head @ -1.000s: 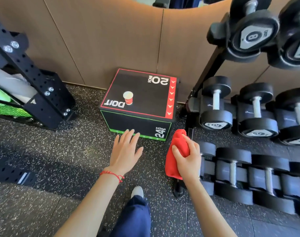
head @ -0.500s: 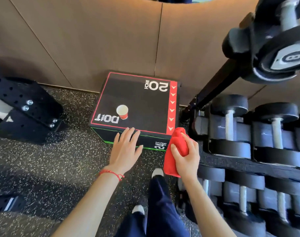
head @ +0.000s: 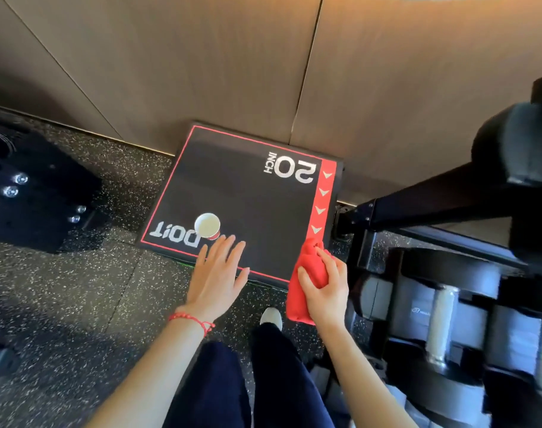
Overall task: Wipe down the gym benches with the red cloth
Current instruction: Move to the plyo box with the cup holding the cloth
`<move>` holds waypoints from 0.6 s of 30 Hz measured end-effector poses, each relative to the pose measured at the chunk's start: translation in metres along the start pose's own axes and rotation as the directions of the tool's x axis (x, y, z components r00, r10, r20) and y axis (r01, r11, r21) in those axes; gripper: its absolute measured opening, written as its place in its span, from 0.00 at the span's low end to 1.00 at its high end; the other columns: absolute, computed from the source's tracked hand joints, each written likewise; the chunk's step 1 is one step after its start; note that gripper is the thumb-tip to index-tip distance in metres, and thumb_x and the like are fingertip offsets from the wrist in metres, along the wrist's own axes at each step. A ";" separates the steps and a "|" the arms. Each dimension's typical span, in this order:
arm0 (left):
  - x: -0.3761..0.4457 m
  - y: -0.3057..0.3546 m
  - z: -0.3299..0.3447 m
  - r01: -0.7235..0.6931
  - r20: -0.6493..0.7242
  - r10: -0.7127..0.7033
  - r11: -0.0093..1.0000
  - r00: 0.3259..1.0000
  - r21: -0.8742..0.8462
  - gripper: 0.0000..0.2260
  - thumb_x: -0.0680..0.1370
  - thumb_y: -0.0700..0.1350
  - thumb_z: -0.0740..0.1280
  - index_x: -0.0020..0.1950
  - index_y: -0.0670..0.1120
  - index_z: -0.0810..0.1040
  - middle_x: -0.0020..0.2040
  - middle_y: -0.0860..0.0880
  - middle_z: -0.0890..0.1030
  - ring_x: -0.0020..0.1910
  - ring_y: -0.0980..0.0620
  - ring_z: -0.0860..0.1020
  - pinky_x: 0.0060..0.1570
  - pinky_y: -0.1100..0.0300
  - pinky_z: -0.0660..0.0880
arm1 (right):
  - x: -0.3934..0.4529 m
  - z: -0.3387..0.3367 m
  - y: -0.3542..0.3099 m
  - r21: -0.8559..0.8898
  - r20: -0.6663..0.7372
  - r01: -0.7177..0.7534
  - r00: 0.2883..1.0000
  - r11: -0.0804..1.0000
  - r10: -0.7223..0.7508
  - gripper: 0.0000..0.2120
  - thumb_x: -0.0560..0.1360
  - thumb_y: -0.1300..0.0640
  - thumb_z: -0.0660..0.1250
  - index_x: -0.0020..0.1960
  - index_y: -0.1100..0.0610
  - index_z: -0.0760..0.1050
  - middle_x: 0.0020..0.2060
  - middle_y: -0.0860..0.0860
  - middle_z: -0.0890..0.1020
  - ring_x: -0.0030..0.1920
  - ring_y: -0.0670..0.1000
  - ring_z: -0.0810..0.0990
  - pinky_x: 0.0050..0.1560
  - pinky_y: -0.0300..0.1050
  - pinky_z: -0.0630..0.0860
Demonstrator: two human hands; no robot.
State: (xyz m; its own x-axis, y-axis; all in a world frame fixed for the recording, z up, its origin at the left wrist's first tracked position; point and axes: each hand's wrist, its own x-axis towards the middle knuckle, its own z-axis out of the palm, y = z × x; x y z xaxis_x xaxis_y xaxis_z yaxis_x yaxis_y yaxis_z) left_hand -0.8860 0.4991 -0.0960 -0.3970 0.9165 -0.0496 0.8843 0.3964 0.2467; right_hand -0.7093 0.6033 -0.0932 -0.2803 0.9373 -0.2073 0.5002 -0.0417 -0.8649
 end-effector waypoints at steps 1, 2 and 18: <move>0.006 -0.002 0.005 0.000 0.000 0.000 1.000 1.000 0.001 0.19 0.73 0.46 0.70 0.62 0.39 0.76 0.61 0.39 0.76 0.62 0.40 0.74 0.56 0.39 0.72 | 0.009 0.004 0.003 -0.014 0.010 -0.016 1.000 1.000 0.016 0.22 0.70 0.56 0.71 0.62 0.46 0.71 0.58 0.47 0.71 0.56 0.41 0.71 0.56 0.27 0.63; 0.013 -0.004 0.010 0.002 0.011 -0.002 1.000 1.000 -0.003 0.19 0.75 0.48 0.66 0.62 0.39 0.76 0.61 0.39 0.76 0.62 0.40 0.74 0.56 0.39 0.72 | 0.018 0.008 0.006 -0.026 0.015 -0.030 0.999 0.999 0.030 0.22 0.70 0.56 0.71 0.62 0.46 0.71 0.58 0.47 0.71 0.56 0.40 0.70 0.54 0.22 0.61; 0.111 -0.062 0.154 -0.015 0.183 0.028 0.997 0.983 -0.072 0.19 0.74 0.47 0.66 0.62 0.39 0.75 0.61 0.40 0.76 0.62 0.40 0.73 0.56 0.40 0.73 | 0.149 0.120 0.116 -0.039 0.030 -0.149 0.988 0.988 0.150 0.23 0.69 0.56 0.72 0.62 0.45 0.71 0.58 0.47 0.70 0.58 0.41 0.69 0.59 0.27 0.60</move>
State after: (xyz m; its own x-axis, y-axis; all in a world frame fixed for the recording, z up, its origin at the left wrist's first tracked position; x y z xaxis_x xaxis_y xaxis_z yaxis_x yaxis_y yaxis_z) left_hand -0.9474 0.5846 -0.2655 -0.3203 0.9216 -0.2190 0.8701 0.3777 0.3168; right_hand -0.7912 0.6964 -0.2796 -0.2267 0.9093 -0.3489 0.5677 -0.1677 -0.8060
